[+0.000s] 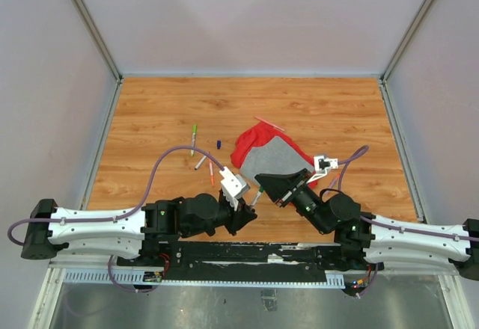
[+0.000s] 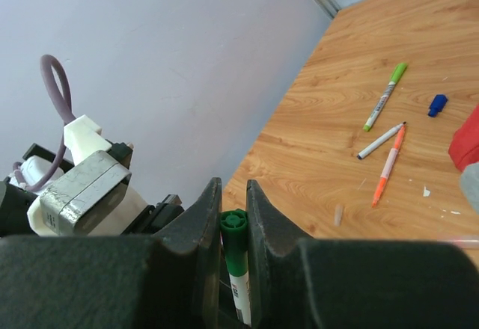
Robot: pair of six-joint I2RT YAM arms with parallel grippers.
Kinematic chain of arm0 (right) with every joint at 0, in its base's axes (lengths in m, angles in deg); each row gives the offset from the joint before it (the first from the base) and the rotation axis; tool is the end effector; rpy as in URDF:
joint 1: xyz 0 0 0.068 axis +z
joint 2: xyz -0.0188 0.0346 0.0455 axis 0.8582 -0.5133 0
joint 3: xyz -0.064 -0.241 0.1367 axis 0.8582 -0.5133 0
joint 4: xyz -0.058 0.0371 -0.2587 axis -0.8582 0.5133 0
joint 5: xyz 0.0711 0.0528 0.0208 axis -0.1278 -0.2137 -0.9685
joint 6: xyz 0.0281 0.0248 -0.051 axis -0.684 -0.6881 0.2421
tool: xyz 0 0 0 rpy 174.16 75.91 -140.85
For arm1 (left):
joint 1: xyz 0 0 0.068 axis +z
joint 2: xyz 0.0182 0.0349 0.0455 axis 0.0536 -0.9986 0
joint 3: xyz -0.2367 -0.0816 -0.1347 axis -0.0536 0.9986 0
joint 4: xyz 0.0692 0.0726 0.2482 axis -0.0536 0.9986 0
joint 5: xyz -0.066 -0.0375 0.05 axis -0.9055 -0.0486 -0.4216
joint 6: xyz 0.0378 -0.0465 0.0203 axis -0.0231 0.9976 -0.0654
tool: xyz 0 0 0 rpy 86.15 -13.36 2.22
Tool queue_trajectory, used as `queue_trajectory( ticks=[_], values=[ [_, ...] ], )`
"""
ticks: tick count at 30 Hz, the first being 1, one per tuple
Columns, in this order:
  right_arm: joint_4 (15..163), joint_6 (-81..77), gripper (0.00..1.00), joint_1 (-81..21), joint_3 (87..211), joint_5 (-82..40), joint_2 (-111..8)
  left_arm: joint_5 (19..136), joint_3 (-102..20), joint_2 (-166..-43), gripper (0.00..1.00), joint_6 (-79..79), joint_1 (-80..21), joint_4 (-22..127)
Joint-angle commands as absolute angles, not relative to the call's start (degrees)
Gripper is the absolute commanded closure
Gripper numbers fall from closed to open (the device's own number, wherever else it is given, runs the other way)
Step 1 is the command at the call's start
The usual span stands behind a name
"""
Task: Insert the pens into the pen caps
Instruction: Press the pen cap onto the pen.
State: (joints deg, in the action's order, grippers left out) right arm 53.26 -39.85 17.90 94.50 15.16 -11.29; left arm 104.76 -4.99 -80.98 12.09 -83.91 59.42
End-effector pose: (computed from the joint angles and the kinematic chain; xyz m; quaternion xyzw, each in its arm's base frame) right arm 0.0635 0.1715 0.2972 0.0265 0.6180 0.6010 0.5062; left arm 0.0506 -0.2148 0.2774 0.3054 0.7564 -0.3623 0.4508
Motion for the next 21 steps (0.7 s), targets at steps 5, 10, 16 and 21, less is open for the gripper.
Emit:
queue_trajectory(
  ticks=[5,10,16,21],
  values=[
    [87.1,-39.0,0.67,23.1,98.8,18.6,-3.9,116.8,-6.3,-78.1,1.00,14.0,-81.5,36.7],
    [92.6,-25.9,0.45,23.1,104.9,24.6,3.0,118.4,0.0,-76.9,1.00,17.4,-81.5,39.4],
    [106.4,-21.8,0.39,23.0,109.3,32.6,8.1,115.9,4.9,-74.0,1.00,14.8,-81.5,39.3],
    [118.5,-25.1,0.38,22.4,113.5,37.2,4.7,113.7,6.0,-71.5,1.00,7.7,-81.5,38.5]
  ],
)
